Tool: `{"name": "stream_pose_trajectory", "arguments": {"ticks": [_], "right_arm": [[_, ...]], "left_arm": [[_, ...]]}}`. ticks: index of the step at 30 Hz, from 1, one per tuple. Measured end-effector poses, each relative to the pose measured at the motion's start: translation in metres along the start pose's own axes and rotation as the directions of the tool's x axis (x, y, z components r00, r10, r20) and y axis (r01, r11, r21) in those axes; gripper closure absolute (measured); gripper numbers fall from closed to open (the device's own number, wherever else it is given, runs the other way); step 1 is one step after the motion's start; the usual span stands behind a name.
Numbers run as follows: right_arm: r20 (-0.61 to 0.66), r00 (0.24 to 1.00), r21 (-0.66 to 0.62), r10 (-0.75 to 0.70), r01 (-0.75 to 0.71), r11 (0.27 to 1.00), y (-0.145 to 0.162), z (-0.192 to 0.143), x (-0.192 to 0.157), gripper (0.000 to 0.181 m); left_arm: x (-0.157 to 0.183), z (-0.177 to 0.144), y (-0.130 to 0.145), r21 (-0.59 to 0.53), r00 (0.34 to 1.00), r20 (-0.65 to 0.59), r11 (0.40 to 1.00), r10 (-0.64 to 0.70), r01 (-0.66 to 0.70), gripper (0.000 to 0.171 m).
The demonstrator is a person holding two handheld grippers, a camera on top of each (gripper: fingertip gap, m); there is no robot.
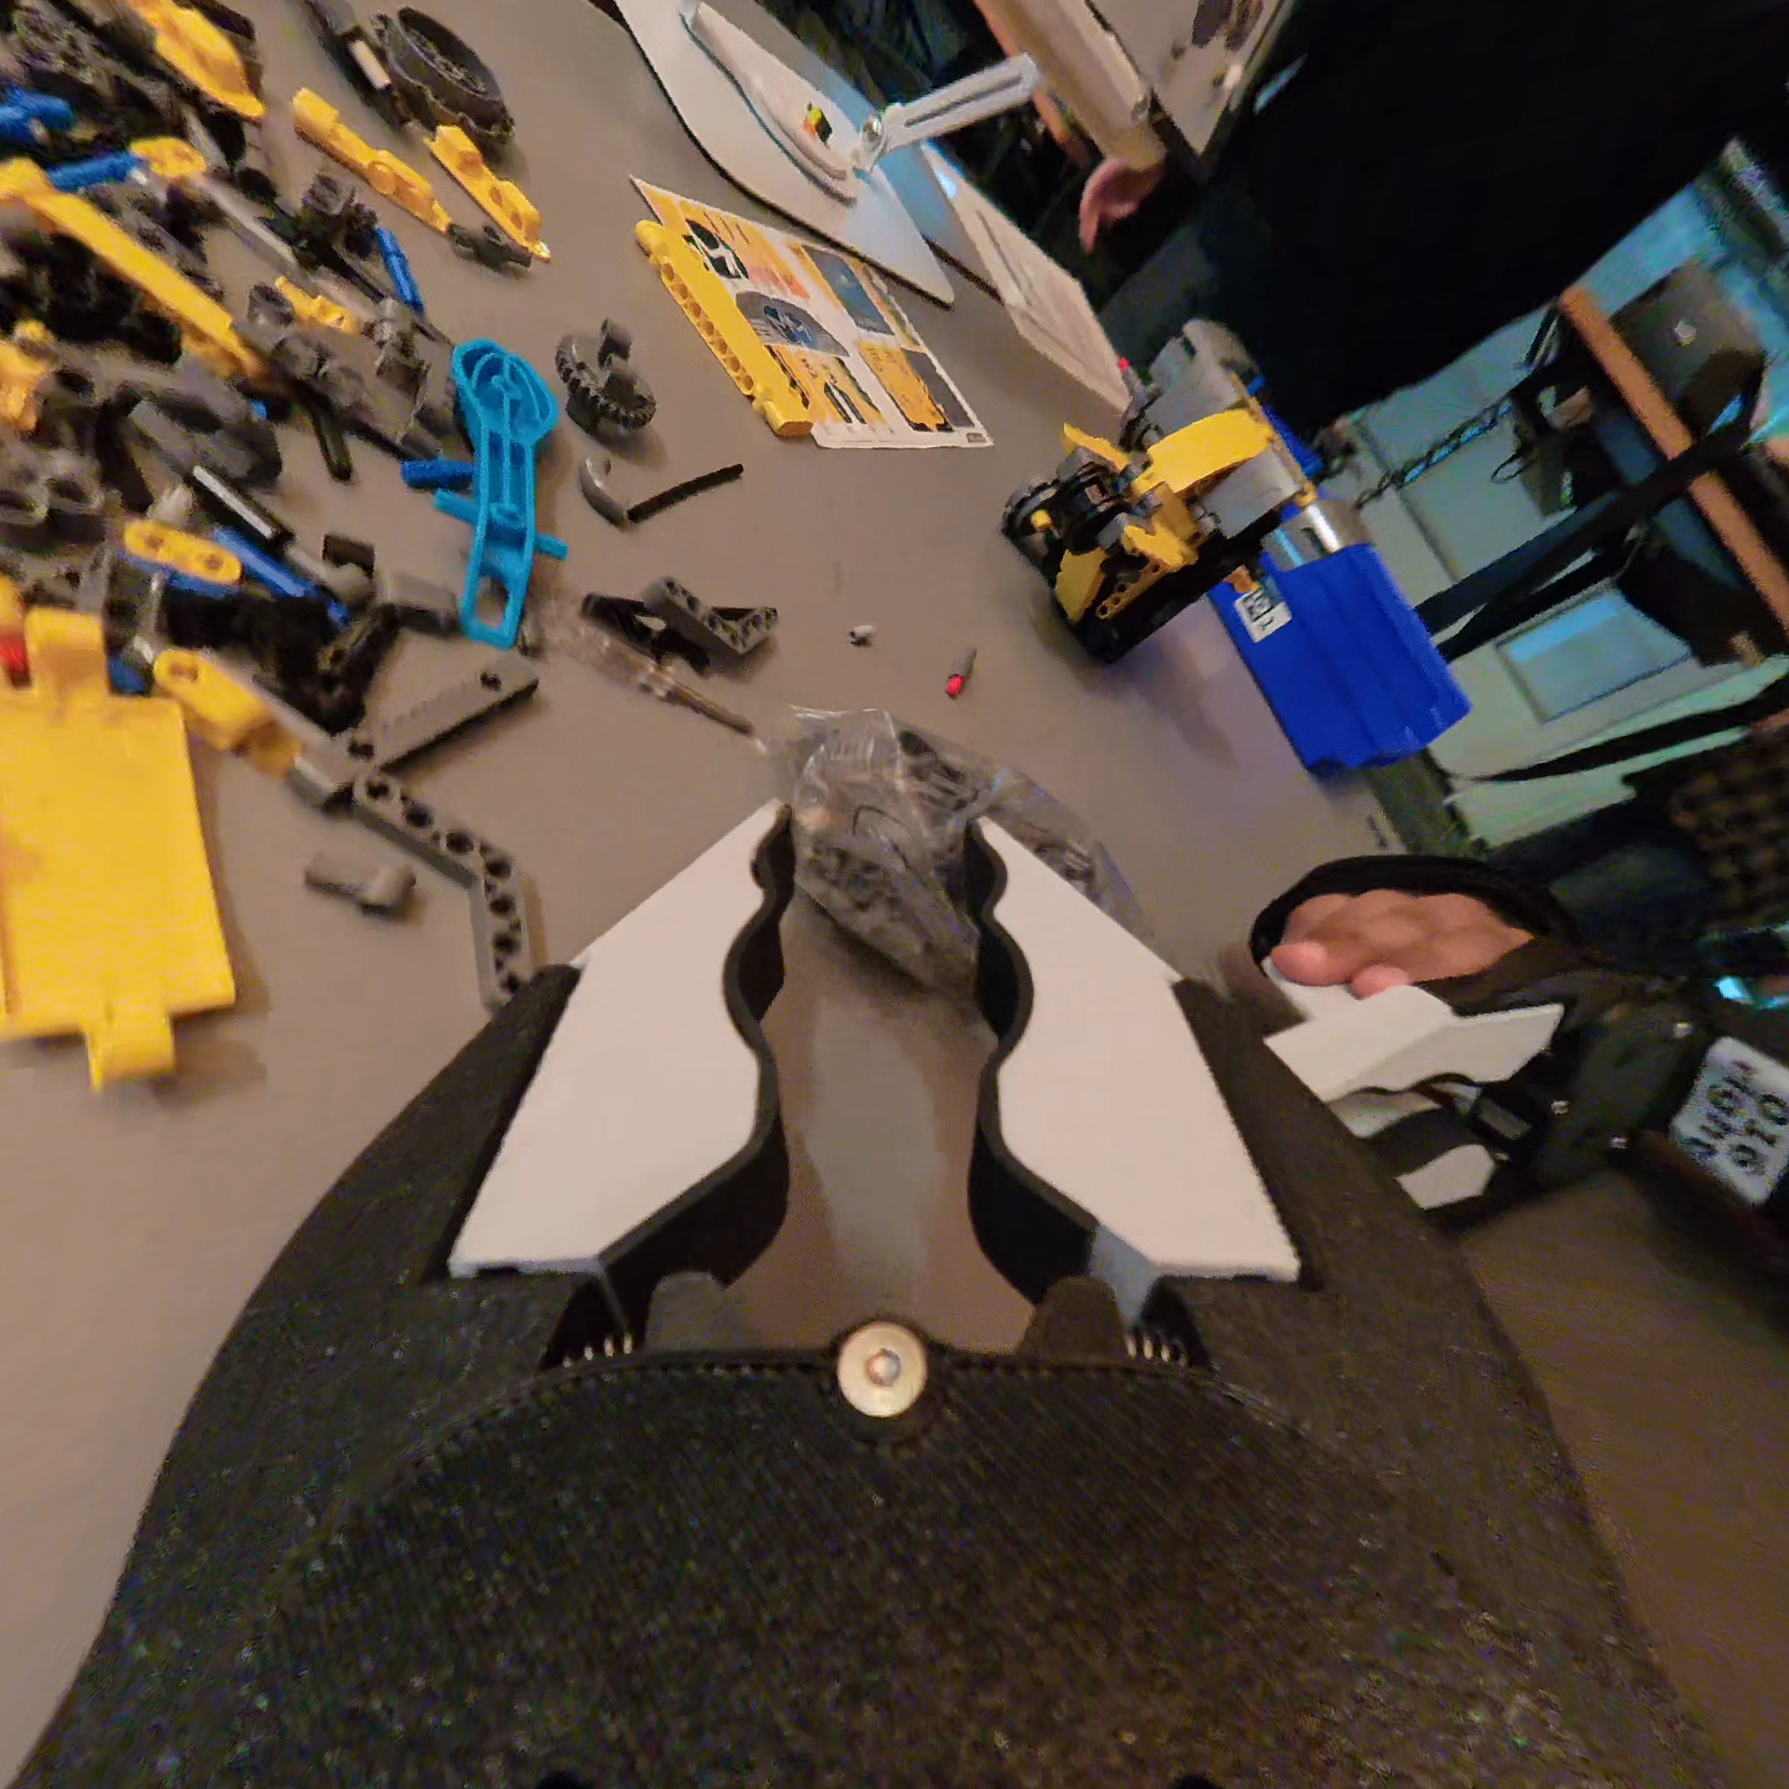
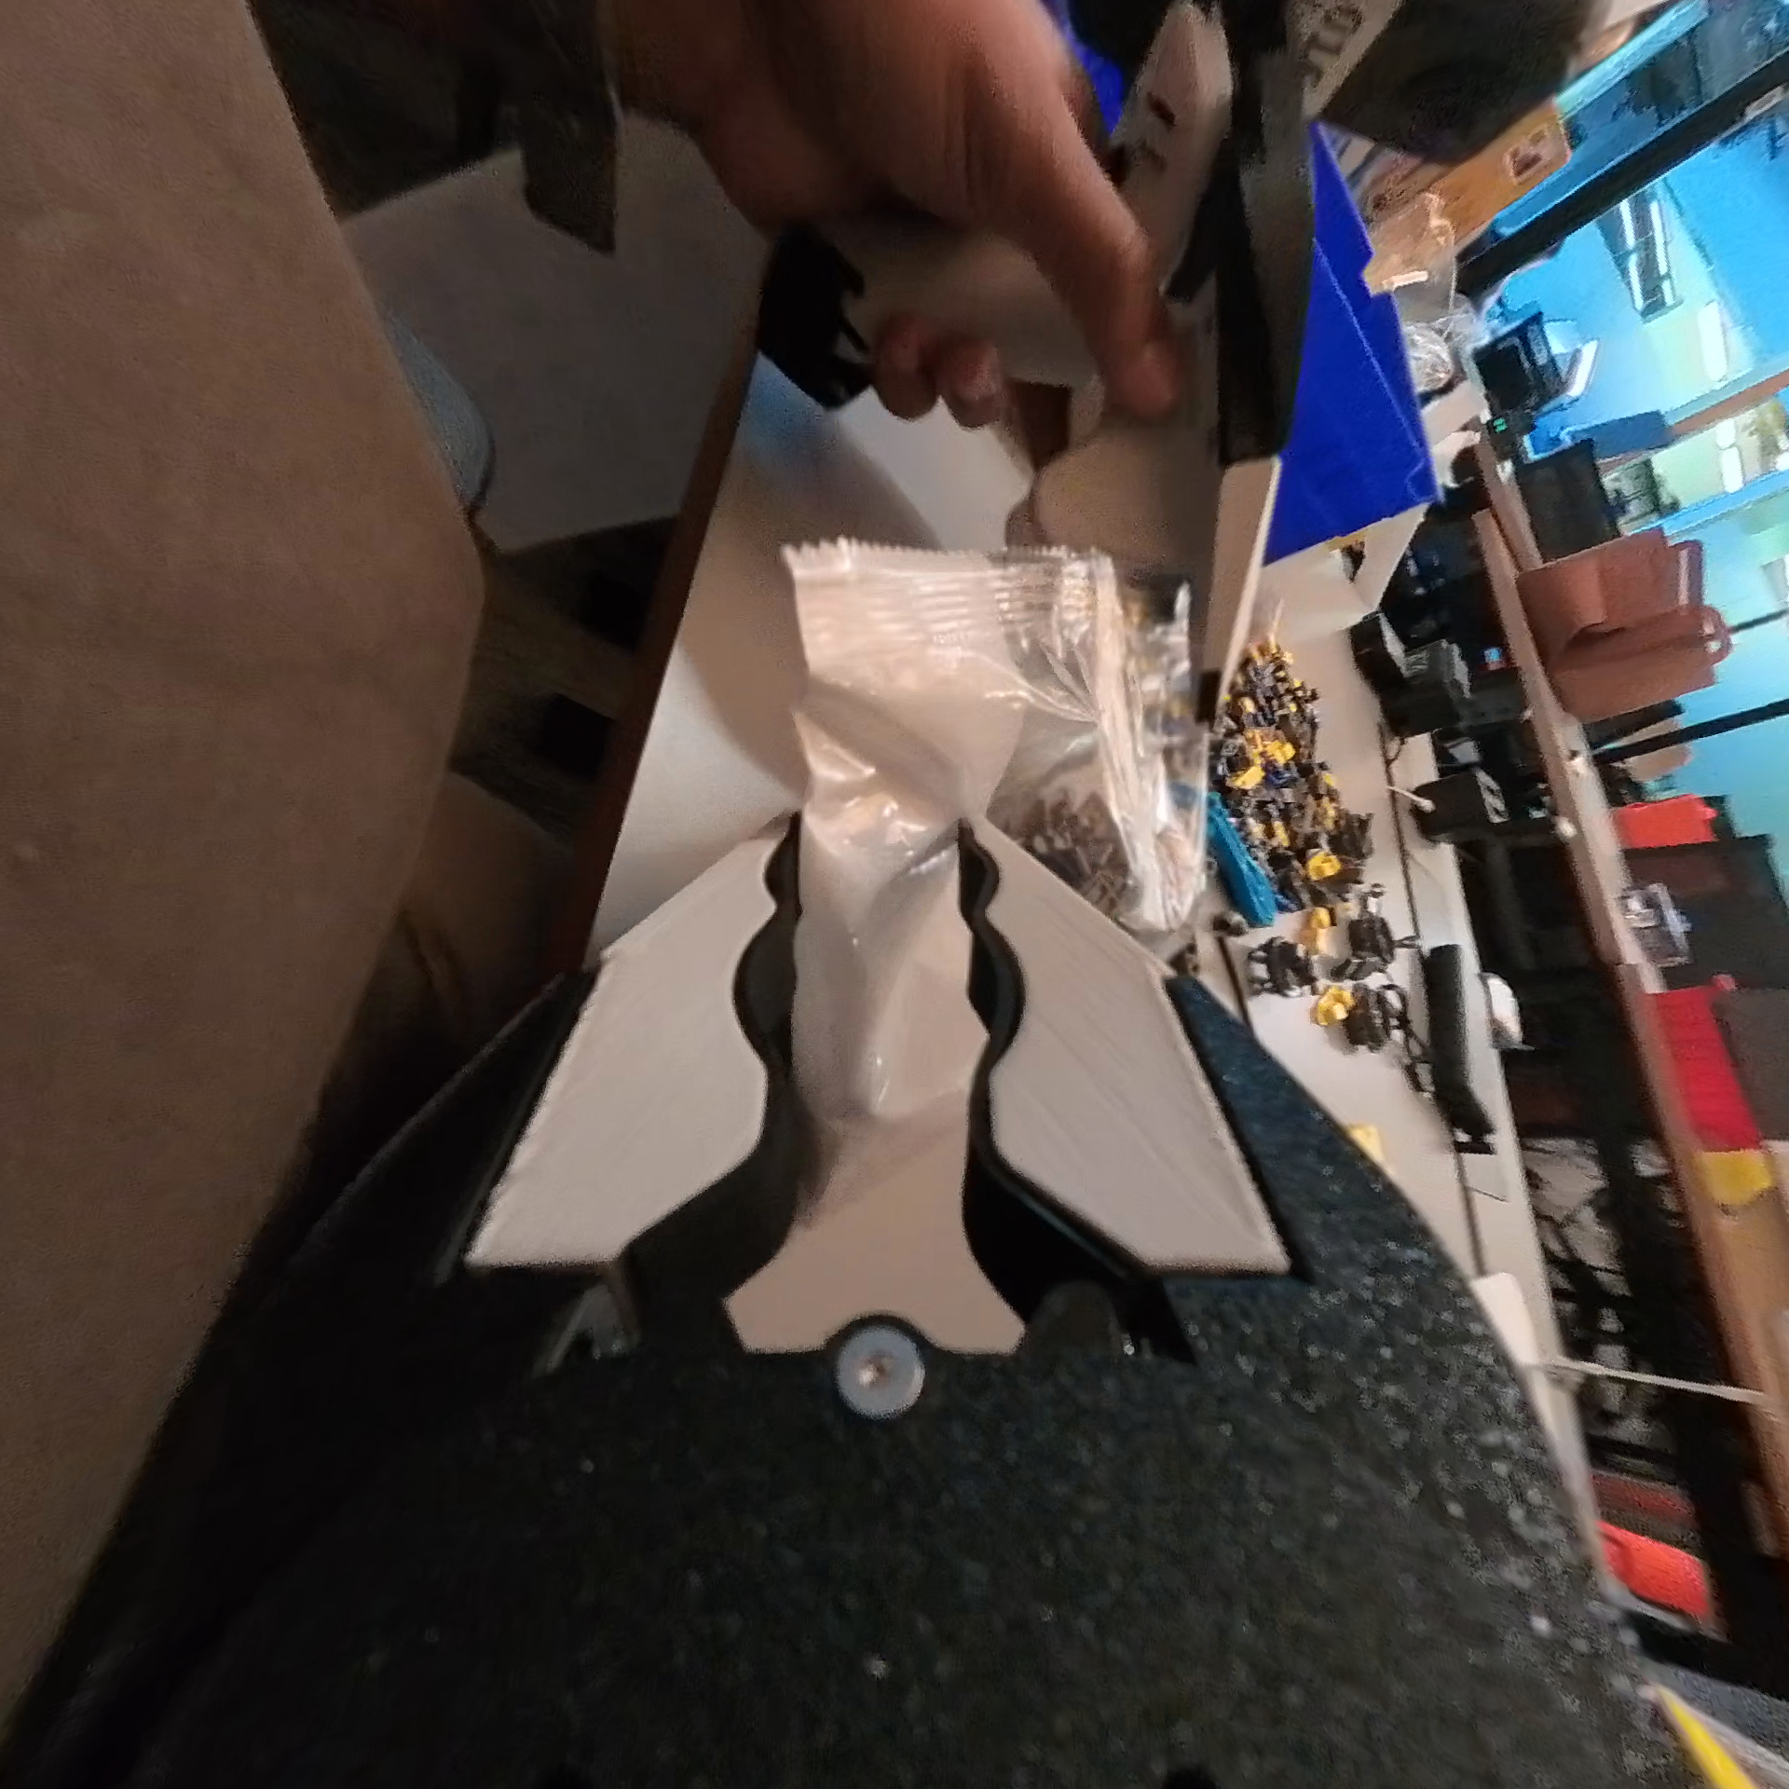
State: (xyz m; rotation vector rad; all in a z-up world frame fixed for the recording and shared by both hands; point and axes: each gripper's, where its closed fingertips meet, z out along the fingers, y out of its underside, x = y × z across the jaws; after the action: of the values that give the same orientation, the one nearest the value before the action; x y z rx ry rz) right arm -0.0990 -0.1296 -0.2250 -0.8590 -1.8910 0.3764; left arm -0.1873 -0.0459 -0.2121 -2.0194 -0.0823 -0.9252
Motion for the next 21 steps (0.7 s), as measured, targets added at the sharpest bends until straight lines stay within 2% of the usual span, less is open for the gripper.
{"name": "stream_pose_trajectory", "arguments": {"ticks": [6,11,13,15,18,21], "right_arm": [[0.107,0.978,0.115,0.179,-0.191,0.975,-0.006,-0.012,-0.008,0.145],[0.205,0.903,0.209,0.377,-0.417,0.884,-0.004,-0.040,0.009,0.141],[0.175,0.863,0.235,0.474,-0.504,0.831,0.007,-0.050,0.029,0.142],[0.091,0.805,0.223,0.586,-0.590,0.776,0.029,-0.053,0.054,0.147],[-0.036,0.715,0.113,0.698,-0.691,0.714,0.072,-0.045,0.072,0.153],[-0.095,0.664,-0.003,0.742,-0.746,0.666,0.100,-0.033,0.068,0.168]], "left_arm": [[0.000,0.031,-0.006,-0.089,0.999,-0.036,0.995,0.032,-0.035,0.142],[-0.010,0.038,-0.002,-0.189,0.993,0.017,0.975,0.120,-0.115,0.146],[-0.013,0.039,0.003,-0.243,0.984,0.037,0.957,0.172,-0.158,0.148],[-0.016,0.039,0.007,-0.286,0.974,0.053,0.938,0.220,-0.197,0.148],[-0.018,0.042,0.012,-0.313,0.968,0.059,0.925,0.243,-0.214,0.149],[-0.017,0.045,0.015,-0.309,0.971,0.051,0.928,0.233,-0.207,0.149]]}}
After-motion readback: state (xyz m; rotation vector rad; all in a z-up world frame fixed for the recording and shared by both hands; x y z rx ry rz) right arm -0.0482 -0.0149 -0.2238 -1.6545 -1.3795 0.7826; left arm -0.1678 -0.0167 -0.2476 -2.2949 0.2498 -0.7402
